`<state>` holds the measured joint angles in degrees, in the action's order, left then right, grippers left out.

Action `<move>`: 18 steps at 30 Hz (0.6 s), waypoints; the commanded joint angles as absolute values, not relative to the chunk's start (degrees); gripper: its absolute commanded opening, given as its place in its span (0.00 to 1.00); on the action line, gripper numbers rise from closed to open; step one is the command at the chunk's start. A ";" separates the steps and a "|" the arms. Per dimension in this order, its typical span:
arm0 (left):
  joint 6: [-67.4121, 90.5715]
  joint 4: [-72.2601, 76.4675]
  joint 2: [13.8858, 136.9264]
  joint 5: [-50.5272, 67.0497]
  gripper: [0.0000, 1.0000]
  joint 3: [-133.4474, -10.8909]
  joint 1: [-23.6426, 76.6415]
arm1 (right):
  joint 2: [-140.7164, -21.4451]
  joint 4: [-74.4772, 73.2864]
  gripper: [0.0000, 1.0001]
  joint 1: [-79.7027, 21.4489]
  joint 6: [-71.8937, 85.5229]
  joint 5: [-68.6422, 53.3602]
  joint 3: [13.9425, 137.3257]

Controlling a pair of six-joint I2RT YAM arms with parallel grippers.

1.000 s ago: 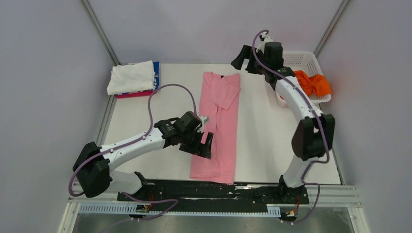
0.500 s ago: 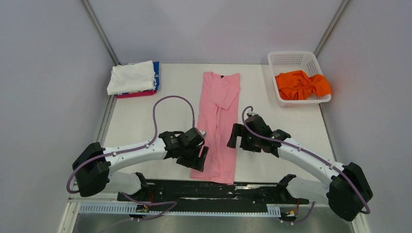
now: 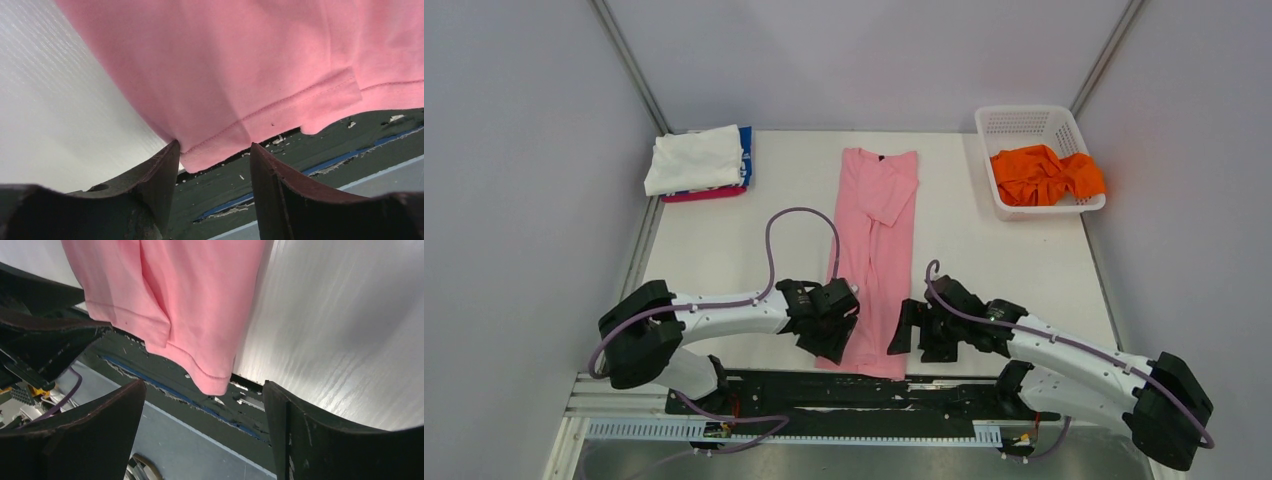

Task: Fold and stack the t-shirts
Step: Grab the bottom of the folded rectangular tshirt with both arms

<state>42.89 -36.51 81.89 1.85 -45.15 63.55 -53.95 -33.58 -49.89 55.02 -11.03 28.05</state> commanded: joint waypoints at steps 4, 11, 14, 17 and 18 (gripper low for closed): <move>43.44 -34.57 84.86 0.31 0.50 -44.64 64.50 | -57.20 -30.40 0.82 -54.69 59.18 -15.56 26.55; 44.45 -36.61 85.58 -2.36 0.26 -44.20 64.86 | -61.31 -24.49 0.70 -56.16 62.08 -14.88 24.16; 44.75 -37.73 85.02 -2.98 0.14 -44.37 64.86 | -62.51 -22.14 0.61 -56.42 63.62 -14.60 23.03; 45.26 -38.37 82.99 -3.07 0.04 -44.07 64.91 | -62.62 -19.91 0.48 -56.61 63.85 -15.58 22.05; 45.40 -38.44 82.50 -2.66 0.01 -44.01 64.84 | -62.96 -18.62 0.44 -56.73 63.70 -16.35 21.58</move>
